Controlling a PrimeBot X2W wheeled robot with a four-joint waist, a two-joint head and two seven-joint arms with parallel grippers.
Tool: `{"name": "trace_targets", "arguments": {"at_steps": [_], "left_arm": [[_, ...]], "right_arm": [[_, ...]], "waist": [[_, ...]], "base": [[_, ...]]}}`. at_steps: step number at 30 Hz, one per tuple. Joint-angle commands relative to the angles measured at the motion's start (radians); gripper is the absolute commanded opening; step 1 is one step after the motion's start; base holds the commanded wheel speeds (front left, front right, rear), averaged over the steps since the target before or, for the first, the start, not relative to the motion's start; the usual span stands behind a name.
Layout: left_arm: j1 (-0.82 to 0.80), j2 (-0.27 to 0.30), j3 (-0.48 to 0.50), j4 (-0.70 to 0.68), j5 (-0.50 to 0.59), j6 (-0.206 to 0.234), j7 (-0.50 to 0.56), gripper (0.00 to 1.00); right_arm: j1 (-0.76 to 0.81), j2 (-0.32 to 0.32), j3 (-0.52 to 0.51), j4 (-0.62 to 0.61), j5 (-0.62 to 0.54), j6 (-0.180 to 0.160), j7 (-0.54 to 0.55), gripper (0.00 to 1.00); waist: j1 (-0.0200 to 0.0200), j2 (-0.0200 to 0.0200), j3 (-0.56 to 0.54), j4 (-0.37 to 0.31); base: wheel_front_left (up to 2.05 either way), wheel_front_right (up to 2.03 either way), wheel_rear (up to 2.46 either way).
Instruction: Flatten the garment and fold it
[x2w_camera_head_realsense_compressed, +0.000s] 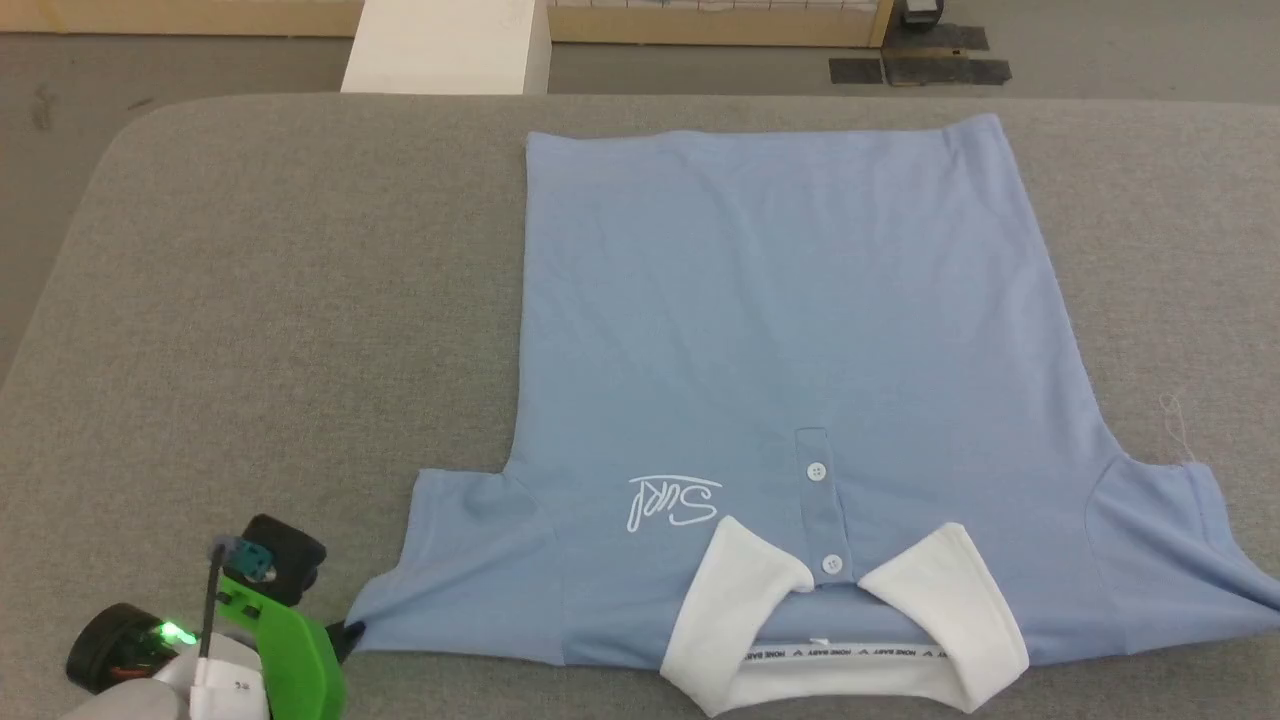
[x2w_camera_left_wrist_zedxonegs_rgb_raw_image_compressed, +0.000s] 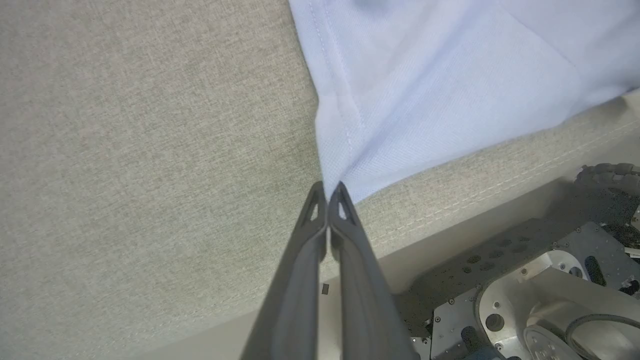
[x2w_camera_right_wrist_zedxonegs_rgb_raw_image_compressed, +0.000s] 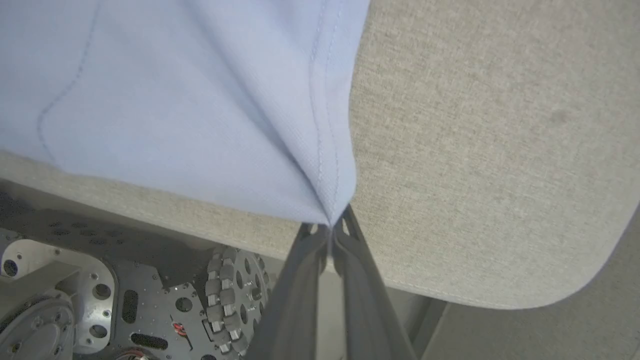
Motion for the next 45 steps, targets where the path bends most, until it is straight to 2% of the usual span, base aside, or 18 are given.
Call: {"name": "trace_targets", "arguments": {"at_steps": [1,2,3,11,18,26,33,37,45], "left_arm": [[0.013,-0.004,0.0,-0.004,0.008,0.012,-0.003,0.0],[0.01,-0.007,0.0,-0.016,0.012,0.016,-0.003,0.0],[0.007,-0.009,0.001,-0.026,0.013,0.021,-0.003,0.0],[-0.035,0.002,0.032,-0.152,0.034,0.055,-0.001,0.0],[-0.071,0.015,0.049,-0.299,0.073,0.091,0.009,0.0],[-0.107,0.006,0.054,-0.418,0.137,0.122,0.006,0.0],[-0.131,-0.028,0.052,-0.465,0.18,0.137,-0.012,0.0],[-0.14,-0.039,0.053,-0.473,0.199,0.14,-0.023,0.0],[-0.142,-0.055,0.052,-0.479,0.212,0.148,-0.04,0.0]], "right_arm": [[0.017,0.006,-0.026,-0.016,-0.02,-0.002,0.009,0.0],[0.021,0.014,-0.046,-0.032,-0.032,-0.002,0.012,0.46],[0.024,0.019,-0.062,-0.045,-0.038,-0.002,0.016,1.0],[-0.016,0.071,-0.248,-0.164,0.017,-0.002,0.118,1.0],[-0.249,0.134,-0.358,-0.218,0.009,-0.002,0.262,1.0],[-0.633,0.198,-0.368,-0.061,-0.155,-0.002,0.424,1.0],[-0.895,0.195,-0.383,0.117,-0.307,-0.002,0.477,1.0],[-0.98,0.167,-0.381,0.196,-0.377,-0.002,0.473,1.0],[-1.049,0.136,-0.369,0.284,-0.412,-0.002,0.447,1.0]], "waist": [[0.0001,0.0,0.013,0.009],[0.0001,0.0,0.018,0.014],[0.0001,0.0,0.023,0.017],[0.0001,0.0,0.095,0.074],[0.0001,0.0,0.229,0.151],[0.0001,0.0,0.392,0.255],[0.0001,0.0,0.499,0.336],[0.0001,0.0,0.536,0.369],[0.0001,0.0,0.57,0.4]], "base": [[0.0,0.0,0.0],[0.0,0.0,0.0],[0.0,0.0,0.0],[0.0,0.0,0.0],[0.0,0.0,0.0],[0.0,0.0,0.0],[0.0,0.0,0.0],[0.0,0.0,0.0],[0.0,0.0,0.0]]}}
